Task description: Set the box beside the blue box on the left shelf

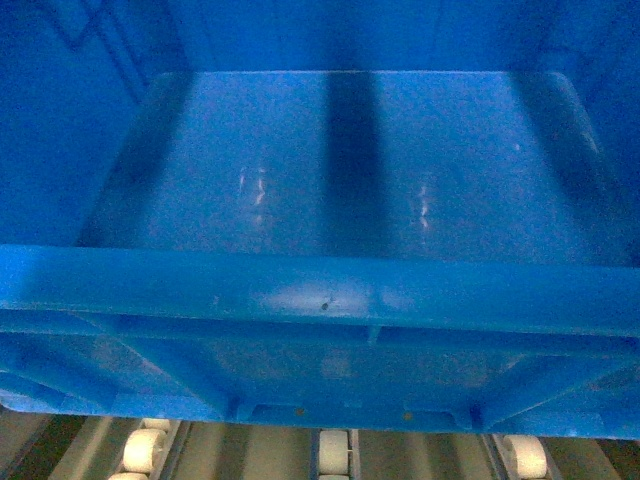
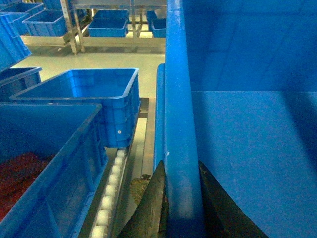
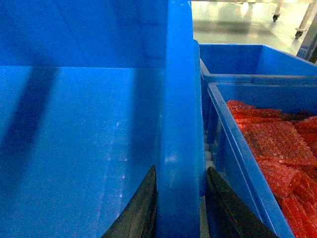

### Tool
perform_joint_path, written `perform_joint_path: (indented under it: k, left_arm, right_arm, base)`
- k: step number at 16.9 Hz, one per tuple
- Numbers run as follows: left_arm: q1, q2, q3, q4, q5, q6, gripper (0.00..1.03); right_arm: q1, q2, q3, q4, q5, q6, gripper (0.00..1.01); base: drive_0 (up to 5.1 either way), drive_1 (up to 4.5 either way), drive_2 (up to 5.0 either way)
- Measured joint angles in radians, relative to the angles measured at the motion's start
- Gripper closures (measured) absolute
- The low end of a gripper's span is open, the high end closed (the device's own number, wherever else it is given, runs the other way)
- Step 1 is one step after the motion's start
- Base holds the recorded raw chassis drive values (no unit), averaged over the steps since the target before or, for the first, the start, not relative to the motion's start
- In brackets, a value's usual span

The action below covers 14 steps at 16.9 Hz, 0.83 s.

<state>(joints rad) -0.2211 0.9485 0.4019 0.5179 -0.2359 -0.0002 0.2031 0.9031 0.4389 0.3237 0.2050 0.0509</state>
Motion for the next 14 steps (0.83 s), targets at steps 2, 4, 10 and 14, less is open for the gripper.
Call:
perform_joint_path:
  k: [2, 4, 10, 14]
  left_arm:
    - [0.0, 0.0, 0.0, -0.006, -0.003, -0.003, 0.94]
    - [-0.017, -0.007, 0.013, -0.089, -0.047, -0.033, 0.94]
    - [0.023, 0.138, 0.043, -0.097, 0.002, -0.064, 0.94]
    - [0.042, 0.295, 0.115, -0.132, 0.018, -0.067, 0.94]
  right_arm:
    - [0.0, 0.0, 0.0, -0.001, 0.001, 0.0, 0.81]
    - [0.061, 0.002, 0.021, -0.081, 0.173, -0.018, 0.81]
    - [0.053, 0.136, 0.087, -0.176, 0.155, 0.042, 0.83]
    - [0.018, 0.342, 0.131, -0.137, 0.092, 0.077, 0.83]
  base:
    - [0.0, 0.0, 0.0]
    - [0.0, 0.0, 0.0]
    - [0.0, 0.0, 0.0]
    - [0.0, 0.0, 0.0]
